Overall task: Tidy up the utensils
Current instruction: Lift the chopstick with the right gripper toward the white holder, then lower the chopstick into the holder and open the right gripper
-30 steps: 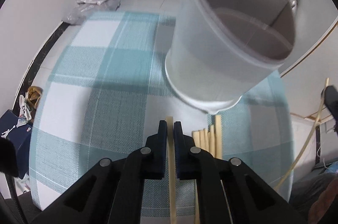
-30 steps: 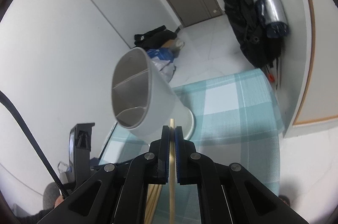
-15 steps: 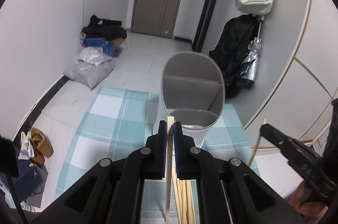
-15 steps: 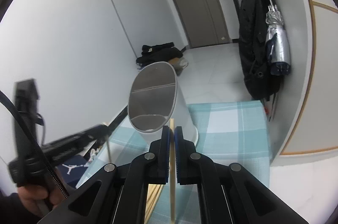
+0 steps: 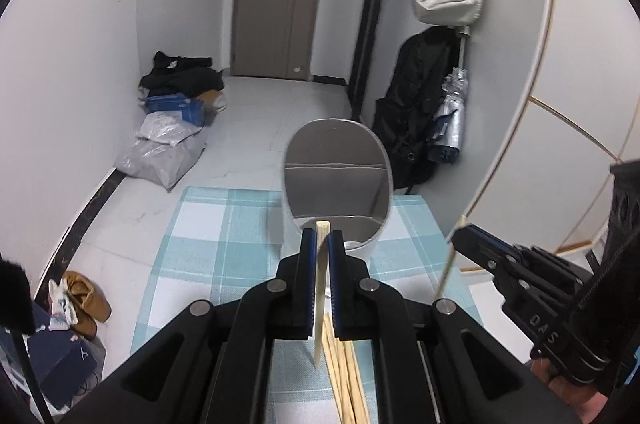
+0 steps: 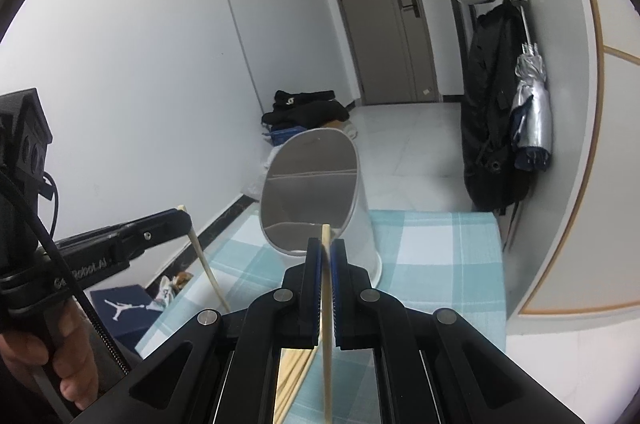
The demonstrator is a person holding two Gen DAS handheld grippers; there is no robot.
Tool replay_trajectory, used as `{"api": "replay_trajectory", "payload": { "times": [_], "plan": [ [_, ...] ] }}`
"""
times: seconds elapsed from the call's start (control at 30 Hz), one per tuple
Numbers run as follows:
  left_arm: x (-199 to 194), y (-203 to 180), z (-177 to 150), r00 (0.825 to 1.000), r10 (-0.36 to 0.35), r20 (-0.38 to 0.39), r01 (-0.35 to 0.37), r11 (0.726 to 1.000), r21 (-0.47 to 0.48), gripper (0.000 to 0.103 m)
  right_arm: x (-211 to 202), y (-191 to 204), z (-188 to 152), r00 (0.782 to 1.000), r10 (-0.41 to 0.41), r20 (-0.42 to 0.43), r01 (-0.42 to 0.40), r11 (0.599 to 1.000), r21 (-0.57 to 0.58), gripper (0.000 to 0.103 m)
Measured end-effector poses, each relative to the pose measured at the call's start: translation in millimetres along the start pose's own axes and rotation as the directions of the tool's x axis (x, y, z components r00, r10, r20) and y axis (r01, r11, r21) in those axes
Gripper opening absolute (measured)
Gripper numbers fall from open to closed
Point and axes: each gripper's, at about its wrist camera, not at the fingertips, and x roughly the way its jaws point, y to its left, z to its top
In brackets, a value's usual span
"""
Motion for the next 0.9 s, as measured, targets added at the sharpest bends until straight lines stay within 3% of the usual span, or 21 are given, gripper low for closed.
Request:
{"api": "replay_trajectory", "payload": {
  "times": [0.57,0.9],
  "plan": [
    [-21.4,-8.7,55.8,0.996,-0.077,0.046,0.075,0.996,0.045,0.002,-11.6,3.3,28.5,0.997,0.032,0.076,-0.032,0.999,-0.007,0.003],
    [-24.6,-6.6,107.4,0.987,-0.140,0.084,0.138,0.990,0.026,0.002,-28.2,0.9,85.5,0.987,0.068,0.146,-0.068,0.998,-0.008,0.003]
  ]
}}
